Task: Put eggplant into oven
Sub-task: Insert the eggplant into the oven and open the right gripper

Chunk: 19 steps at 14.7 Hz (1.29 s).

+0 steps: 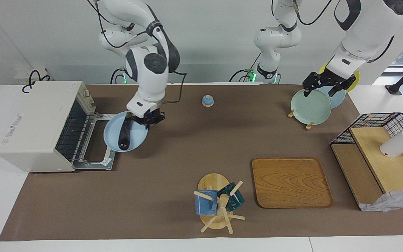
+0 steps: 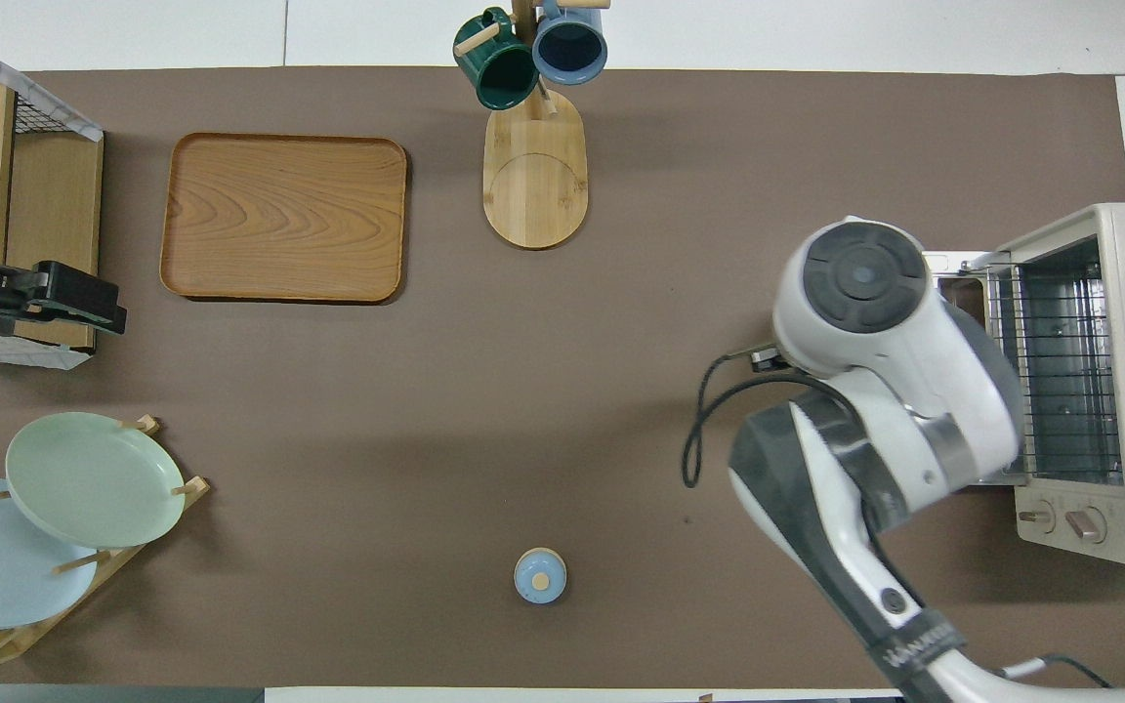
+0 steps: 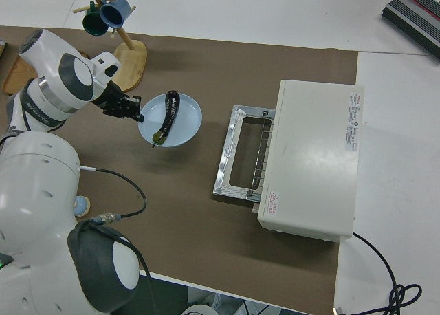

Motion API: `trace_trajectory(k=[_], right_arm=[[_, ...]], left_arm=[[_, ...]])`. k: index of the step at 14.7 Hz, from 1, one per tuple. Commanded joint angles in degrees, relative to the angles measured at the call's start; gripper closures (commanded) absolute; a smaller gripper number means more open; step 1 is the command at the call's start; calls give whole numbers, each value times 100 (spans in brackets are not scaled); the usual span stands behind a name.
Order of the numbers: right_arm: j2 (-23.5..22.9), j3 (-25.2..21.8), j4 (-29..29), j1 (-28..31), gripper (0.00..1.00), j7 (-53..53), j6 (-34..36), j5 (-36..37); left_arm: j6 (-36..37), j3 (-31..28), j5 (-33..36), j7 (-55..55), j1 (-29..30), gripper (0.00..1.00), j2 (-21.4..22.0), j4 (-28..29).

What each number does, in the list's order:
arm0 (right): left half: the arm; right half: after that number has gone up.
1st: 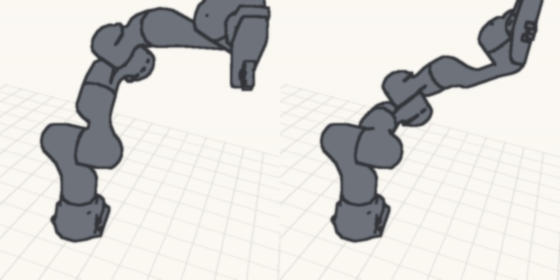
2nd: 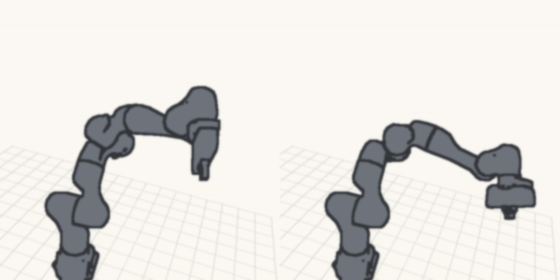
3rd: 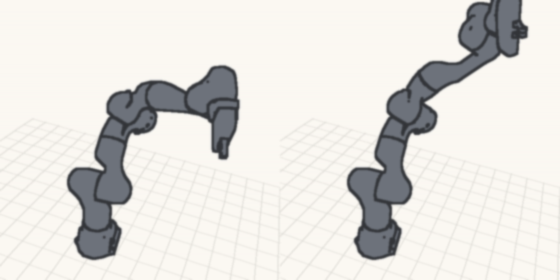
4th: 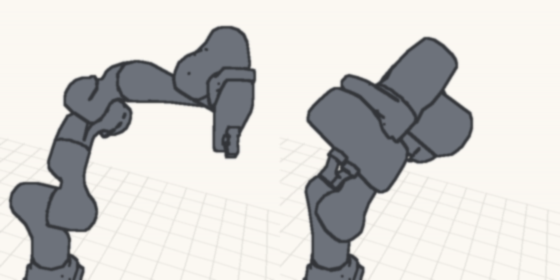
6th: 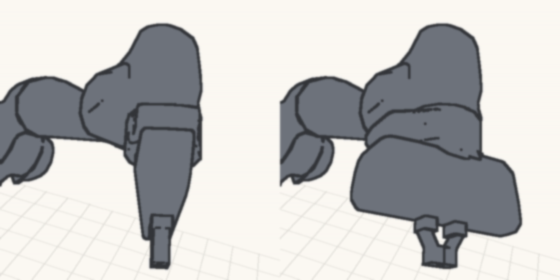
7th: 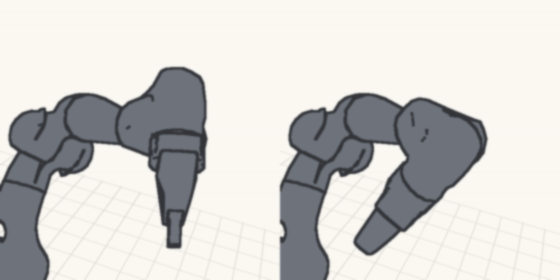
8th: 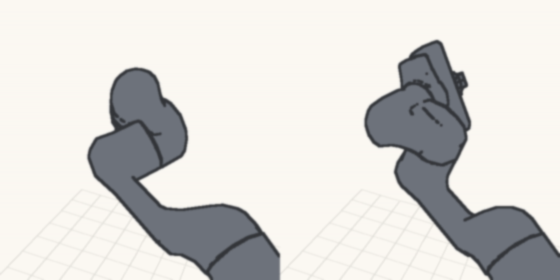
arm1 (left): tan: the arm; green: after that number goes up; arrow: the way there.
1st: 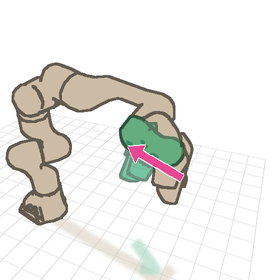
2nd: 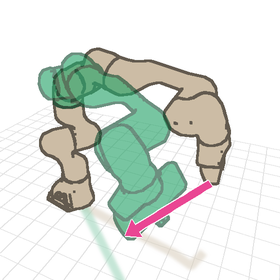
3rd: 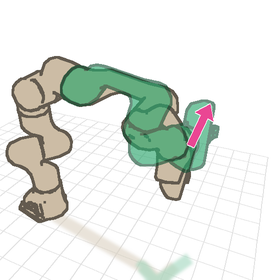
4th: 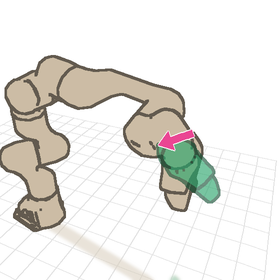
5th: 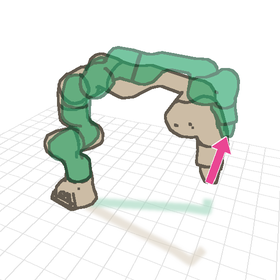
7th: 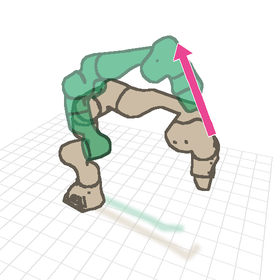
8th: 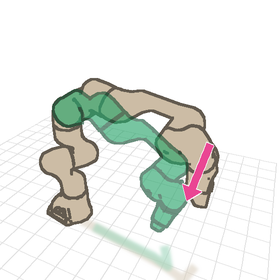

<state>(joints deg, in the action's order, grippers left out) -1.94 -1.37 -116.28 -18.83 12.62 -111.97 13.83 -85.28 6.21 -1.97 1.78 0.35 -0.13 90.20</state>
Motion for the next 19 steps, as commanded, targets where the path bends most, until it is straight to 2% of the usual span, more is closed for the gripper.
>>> trace_trajectory(k=[1,4,6,10,13,14,15,16,17,18,19], right_arm=[[686,110,-852,817,100,-836,-316,-151],[757,102,-1010,1529,100,-1786,-377,-478],[766,102,-1133,1785,100,-2200,-614,-513],[889,93,-1809,2102,100,-2790,-1641,-513],[827,93,-1828,2173,100,-2826,-1766,-513],[810,93,-1793,2138,88,-2835,-1767,-504],[801,102,-1767,2129,60,-2835,-1758,-504],[801,102,-1723,2112,38,-2835,-1706,-504],[749,110,-1610,2042,21,-2835,-1644,-504],[696,110,-1461,1954,21,-2835,-1496,-504],[591,128,-1120,1805,26,-2774,-1129,-504]], left_arm=[[64,-24,144,-19,9,0,4,-37],[64,-24,144,-11,35,0,-5,-37],[64,-24,144,-11,44,0,-5,-37],[21,-24,144,-2,62,0,13,-11],[38,-24,144,-19,62,0,13,-2],[47,-24,144,-19,62,0,13,-2],[47,-24,144,-19,62,0,13,-2],[73,-32,144,-11,62,0,21,-2],[82,-32,153,-19,88,0,39,7],[56,-32,153,-28,123,0,39,7],[47,-32,161,-37,123,0,39,-2]])
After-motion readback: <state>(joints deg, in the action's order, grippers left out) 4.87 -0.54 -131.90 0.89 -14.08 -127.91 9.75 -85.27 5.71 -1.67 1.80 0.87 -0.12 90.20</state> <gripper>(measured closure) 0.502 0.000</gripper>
